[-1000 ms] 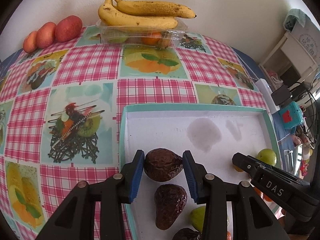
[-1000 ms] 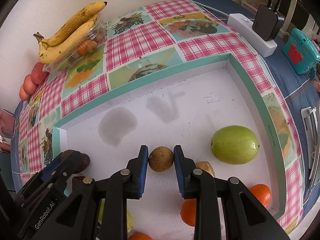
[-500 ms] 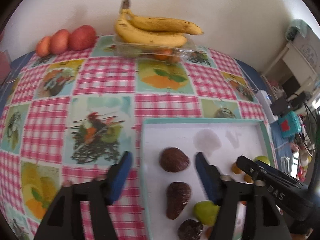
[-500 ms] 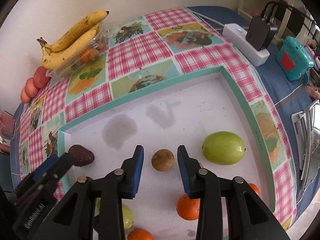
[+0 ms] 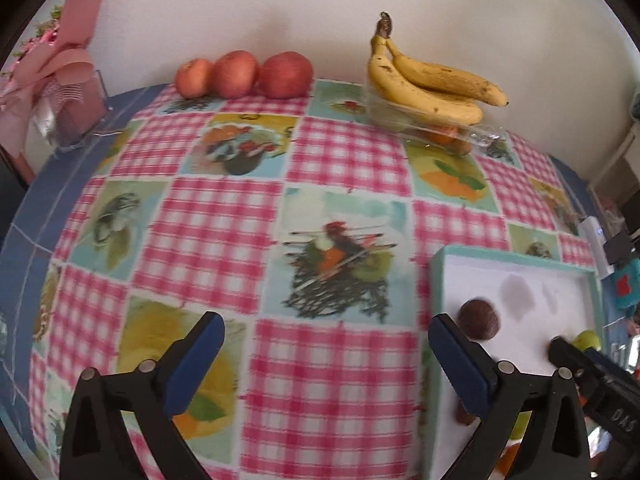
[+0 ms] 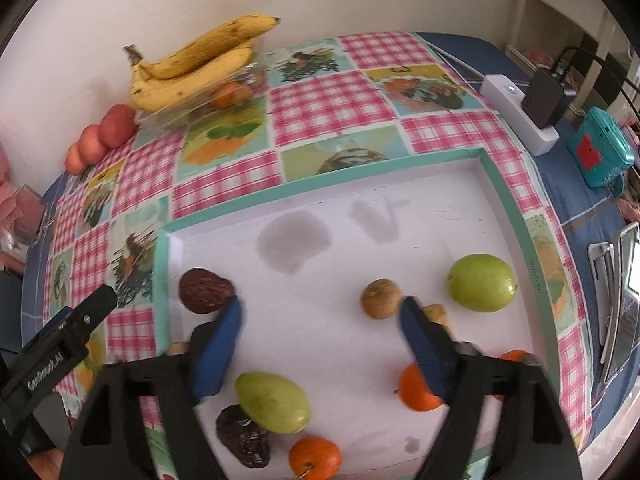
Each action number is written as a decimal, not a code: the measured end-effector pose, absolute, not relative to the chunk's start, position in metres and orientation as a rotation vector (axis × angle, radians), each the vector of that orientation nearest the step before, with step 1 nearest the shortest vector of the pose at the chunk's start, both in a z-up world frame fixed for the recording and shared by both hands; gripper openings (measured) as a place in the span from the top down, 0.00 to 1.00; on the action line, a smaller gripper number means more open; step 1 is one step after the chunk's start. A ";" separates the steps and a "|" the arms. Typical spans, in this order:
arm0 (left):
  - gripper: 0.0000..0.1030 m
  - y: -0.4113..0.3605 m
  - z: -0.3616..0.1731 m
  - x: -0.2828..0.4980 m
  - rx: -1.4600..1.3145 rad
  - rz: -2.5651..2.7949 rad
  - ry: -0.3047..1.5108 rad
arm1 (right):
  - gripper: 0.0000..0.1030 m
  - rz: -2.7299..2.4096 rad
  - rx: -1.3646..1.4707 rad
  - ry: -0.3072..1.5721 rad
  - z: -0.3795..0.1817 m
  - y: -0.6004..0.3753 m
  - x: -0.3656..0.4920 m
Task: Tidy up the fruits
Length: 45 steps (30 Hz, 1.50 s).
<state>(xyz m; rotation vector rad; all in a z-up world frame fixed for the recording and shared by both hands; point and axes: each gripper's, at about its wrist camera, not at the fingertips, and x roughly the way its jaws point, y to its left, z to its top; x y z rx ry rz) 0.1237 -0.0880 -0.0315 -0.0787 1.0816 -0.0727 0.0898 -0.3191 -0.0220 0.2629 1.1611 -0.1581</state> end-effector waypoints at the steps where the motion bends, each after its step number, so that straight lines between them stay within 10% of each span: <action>1: 0.00 -0.086 -0.033 0.120 -0.074 -0.072 1.080 | 0.14 -0.150 0.258 1.158 -0.021 -0.316 0.089; 25: 0.00 -0.057 0.012 0.017 0.075 0.065 0.890 | 0.13 -0.115 0.177 1.063 -0.013 -0.278 0.003; 45: 0.00 -0.046 0.004 -0.009 0.154 0.056 1.068 | 0.13 -0.133 0.118 1.062 -0.006 -0.274 -0.031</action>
